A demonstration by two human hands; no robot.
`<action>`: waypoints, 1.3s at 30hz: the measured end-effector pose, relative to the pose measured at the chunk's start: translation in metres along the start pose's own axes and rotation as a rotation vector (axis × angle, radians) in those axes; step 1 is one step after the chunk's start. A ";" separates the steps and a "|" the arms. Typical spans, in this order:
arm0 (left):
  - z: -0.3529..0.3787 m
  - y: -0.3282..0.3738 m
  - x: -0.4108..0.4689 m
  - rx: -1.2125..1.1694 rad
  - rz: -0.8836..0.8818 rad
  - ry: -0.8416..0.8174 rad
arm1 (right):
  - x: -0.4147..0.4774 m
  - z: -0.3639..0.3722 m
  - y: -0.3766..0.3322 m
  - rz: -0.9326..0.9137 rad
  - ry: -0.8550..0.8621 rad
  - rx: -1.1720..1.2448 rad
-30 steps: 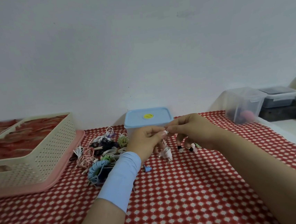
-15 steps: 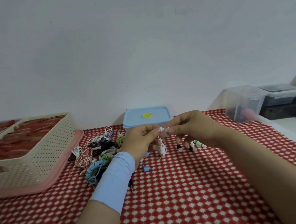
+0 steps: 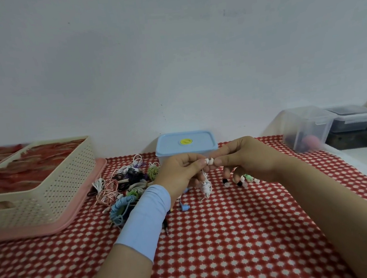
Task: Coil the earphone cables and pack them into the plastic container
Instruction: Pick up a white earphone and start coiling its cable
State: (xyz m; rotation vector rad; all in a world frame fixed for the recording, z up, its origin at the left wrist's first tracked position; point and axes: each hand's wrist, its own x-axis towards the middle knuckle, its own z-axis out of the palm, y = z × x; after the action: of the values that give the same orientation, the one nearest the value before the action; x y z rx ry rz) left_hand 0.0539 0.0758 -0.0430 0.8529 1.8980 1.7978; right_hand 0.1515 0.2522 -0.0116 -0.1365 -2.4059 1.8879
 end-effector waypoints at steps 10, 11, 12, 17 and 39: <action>0.002 -0.001 -0.001 -0.019 -0.004 -0.043 | 0.002 -0.001 0.000 0.056 0.022 0.042; 0.002 -0.002 0.000 -0.034 -0.010 -0.042 | 0.003 -0.001 0.001 0.059 0.022 0.045; 0.003 -0.002 0.000 -0.049 -0.016 -0.044 | 0.003 -0.002 0.001 0.061 0.020 0.049; 0.009 -0.001 -0.001 -0.124 -0.040 -0.063 | 0.003 -0.006 0.002 0.067 0.003 0.077; 0.016 0.002 0.001 -0.224 -0.126 -0.008 | -0.002 0.002 -0.008 -0.133 0.156 -0.204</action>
State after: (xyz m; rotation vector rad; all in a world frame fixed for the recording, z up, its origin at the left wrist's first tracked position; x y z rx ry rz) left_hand 0.0642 0.0879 -0.0421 0.6469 1.6657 1.8813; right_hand 0.1530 0.2483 -0.0046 -0.1276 -2.4296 1.5164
